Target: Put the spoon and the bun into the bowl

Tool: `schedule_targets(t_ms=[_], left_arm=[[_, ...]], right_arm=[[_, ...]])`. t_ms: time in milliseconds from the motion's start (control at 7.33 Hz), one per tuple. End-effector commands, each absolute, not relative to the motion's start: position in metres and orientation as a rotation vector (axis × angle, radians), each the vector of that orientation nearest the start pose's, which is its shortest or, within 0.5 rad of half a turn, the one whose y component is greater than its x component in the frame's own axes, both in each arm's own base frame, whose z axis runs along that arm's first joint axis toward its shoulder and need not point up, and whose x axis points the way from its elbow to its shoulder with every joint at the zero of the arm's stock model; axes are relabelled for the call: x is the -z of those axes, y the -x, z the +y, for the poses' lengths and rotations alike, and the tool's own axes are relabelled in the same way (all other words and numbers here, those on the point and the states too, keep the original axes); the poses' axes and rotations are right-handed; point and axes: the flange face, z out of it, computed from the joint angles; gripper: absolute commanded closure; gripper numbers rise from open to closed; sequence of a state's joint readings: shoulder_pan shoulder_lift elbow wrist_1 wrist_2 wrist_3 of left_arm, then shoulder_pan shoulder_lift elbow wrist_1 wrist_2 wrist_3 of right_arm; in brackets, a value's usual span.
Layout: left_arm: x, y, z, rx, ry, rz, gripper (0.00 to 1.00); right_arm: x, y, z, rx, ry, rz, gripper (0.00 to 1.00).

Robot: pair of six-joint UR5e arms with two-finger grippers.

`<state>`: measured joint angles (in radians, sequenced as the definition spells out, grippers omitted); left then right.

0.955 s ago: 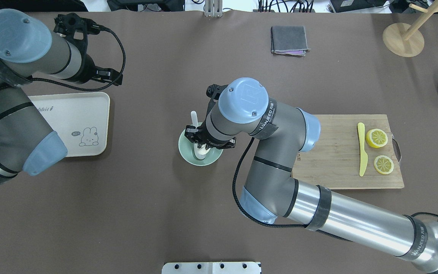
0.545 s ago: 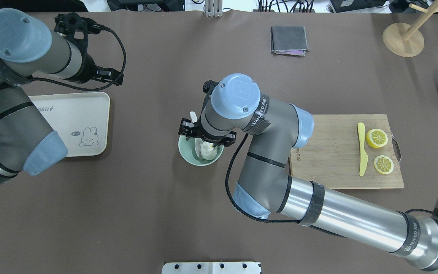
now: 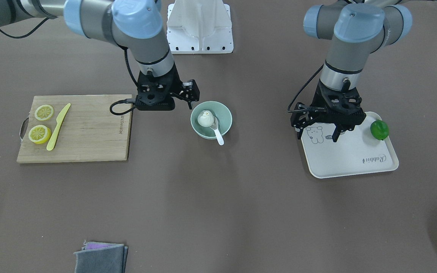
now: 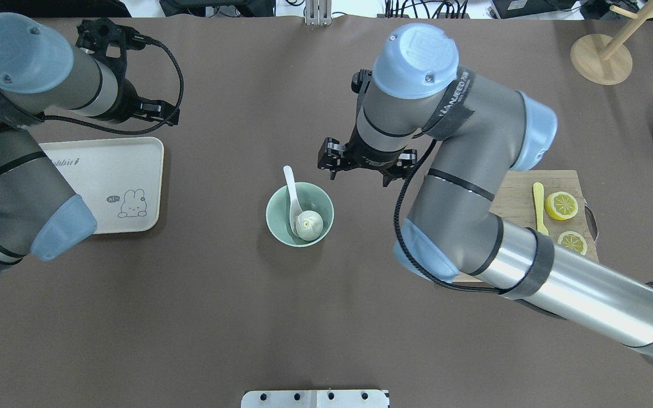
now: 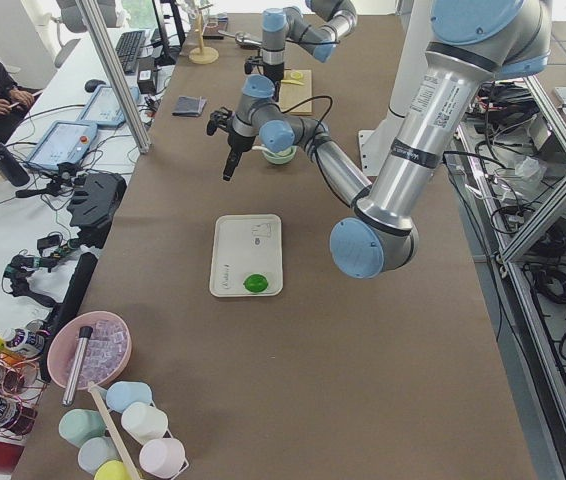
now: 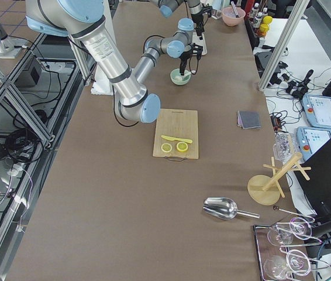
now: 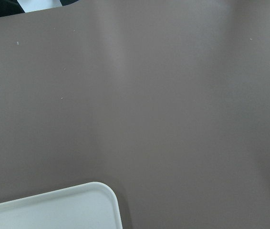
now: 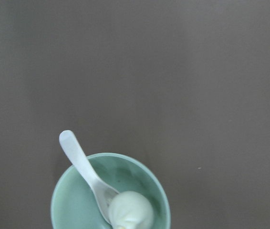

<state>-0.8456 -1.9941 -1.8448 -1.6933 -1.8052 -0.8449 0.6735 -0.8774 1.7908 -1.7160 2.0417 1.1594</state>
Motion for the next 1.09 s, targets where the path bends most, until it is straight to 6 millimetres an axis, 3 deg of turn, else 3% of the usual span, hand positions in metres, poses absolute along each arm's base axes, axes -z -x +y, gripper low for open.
schedule_targets(t_ms=[0, 273, 545, 682, 955], left_arm=[[-0.328, -0.263, -0.544, 0.021, -0.410, 0.688, 0.02], [-0.403, -0.171, -0.546, -0.117, -0.346, 0.661, 0.02], [-0.463, -0.078, -0.538, -0.140, -0.330, 0.610, 0.02], [-0.490, -0.035, -0.523, -0.098, -0.287, 0.650, 0.02], [-0.567, 0.039, -0.478, -0.101, -0.232, 0.630, 0.02]], right_arm=[[-0.261, 0.345, -0.483, 0.054, -0.068, -0.800, 0.00], [-0.354, 0.254, -0.513, -0.005, -0.031, -0.710, 0.00], [-0.438, 0.154, -0.528, 0.096, -0.002, -0.716, 0.00], [-0.477, 0.115, -0.523, 0.087, 0.014, -0.698, 0.00], [-0.531, 0.045, -0.509, 0.106, 0.029, -0.763, 0.00]])
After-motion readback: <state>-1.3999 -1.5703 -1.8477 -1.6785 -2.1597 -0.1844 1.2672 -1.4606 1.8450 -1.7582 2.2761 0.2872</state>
